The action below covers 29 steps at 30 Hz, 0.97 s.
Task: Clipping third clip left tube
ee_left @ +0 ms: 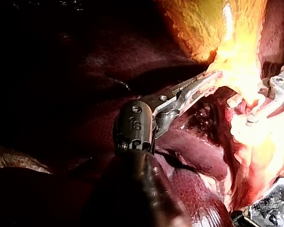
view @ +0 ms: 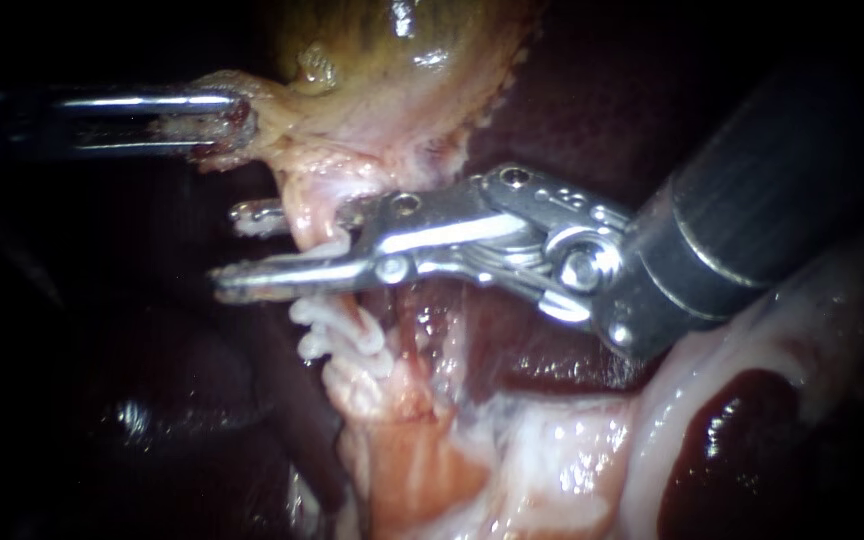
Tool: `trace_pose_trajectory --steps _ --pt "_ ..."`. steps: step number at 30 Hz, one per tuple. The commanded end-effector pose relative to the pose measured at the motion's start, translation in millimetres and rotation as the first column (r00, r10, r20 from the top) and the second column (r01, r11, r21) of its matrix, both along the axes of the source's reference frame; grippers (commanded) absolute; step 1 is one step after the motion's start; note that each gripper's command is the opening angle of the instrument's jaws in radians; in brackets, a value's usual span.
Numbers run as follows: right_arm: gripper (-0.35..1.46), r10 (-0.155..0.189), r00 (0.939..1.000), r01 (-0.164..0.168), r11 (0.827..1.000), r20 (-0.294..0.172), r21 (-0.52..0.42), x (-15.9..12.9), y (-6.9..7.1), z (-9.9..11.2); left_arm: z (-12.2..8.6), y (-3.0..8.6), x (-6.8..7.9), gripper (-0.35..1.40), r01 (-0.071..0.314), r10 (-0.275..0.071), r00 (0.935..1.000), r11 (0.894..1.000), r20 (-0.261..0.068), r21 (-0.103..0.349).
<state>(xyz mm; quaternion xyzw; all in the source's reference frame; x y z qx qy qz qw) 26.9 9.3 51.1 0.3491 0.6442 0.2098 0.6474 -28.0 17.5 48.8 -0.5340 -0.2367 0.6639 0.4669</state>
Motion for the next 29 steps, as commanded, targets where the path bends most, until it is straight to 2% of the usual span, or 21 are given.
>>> trace_pose_trajectory --steps 1,4,7,9,14,20,29 --pt "0.18 -0.001 1.0 0.001 1.0 0.0 0.0 -0.1 0.0 0.0 0.0 0.0 0.0 -0.35 0.0 0.0 1.0 1.0 0.0 0.0" --pt "0.01 -0.002 1.0 0.002 1.0 -0.001 0.001 -0.4 0.1 0.0 0.0 0.0 0.0 -0.35 0.0 0.0 1.0 1.0 0.0 0.0" --pt "-0.28 -0.004 1.0 0.004 1.0 -0.002 0.002 -0.9 0.2 0.0 0.0 0.0 0.0 -0.35 0.0 0.0 1.0 1.0 0.0 0.0" --pt "-0.35 -0.004 1.0 0.004 1.0 -0.003 0.003 -1.0 0.4 0.1 0.0 0.0 0.0 -0.35 0.0 0.0 1.0 1.0 0.0 0.0" --pt "-0.35 -0.003 1.0 0.003 1.0 -0.005 0.003 -1.3 0.5 0.3 0.0 0.0 0.0 -0.35 0.0 0.0 1.0 1.0 0.0 0.0" --pt "-0.35 -0.026 0.9993 0.025 1.0 0.025 0.016 -1.6 0.7 0.6 0.1 0.1 -0.1 -0.35 0.001 -0.001 1.0 1.0 0.0 0.0" --pt "-0.35 -0.029 0.9993 0.028 0.999 0.023 0.016 -1.8 0.9 1.0 0.2 0.1 0.0 -0.35 0.0 0.0 1.0 1.0 0.0 0.0"
